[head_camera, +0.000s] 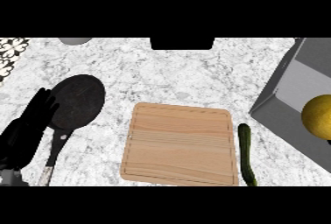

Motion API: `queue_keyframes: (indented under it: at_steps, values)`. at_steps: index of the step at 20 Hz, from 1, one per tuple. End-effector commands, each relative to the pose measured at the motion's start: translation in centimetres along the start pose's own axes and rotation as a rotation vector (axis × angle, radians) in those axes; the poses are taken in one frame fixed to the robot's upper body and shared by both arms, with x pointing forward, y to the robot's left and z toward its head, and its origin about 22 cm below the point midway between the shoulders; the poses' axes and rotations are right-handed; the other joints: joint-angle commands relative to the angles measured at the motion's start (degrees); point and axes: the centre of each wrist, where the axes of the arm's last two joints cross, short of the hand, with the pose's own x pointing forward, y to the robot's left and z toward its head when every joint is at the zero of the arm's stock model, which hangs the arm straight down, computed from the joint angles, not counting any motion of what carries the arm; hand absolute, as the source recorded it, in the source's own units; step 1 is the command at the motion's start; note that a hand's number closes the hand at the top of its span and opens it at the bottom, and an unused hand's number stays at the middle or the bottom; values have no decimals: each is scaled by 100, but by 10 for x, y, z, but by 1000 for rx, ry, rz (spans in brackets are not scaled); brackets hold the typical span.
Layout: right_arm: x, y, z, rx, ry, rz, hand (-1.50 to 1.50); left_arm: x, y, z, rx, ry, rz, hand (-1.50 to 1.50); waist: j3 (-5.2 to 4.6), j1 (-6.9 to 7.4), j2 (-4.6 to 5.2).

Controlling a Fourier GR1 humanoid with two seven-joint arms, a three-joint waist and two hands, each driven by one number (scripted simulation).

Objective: Pick the lemon from the cutting board and place it in the cardboard box

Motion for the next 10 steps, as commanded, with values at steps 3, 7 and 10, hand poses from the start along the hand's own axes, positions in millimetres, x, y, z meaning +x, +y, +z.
queue_keyframes:
  at_steps: [3, 7, 10]
  values:
    - [-38, -16, -20, -49, 87, -8, 150, 17, 13, -8, -7, -22, 1, 0, 2, 59, 19]
    - [-52, -15, -44, -10, 92, 79, 150, 8, -2, 0, -5, -25, -3, 0, 1, 123, 28]
    - [-76, -5, -56, -16, 72, 51, 150, 11, -3, -19, -14, -5, 3, 0, 3, 93, 31]
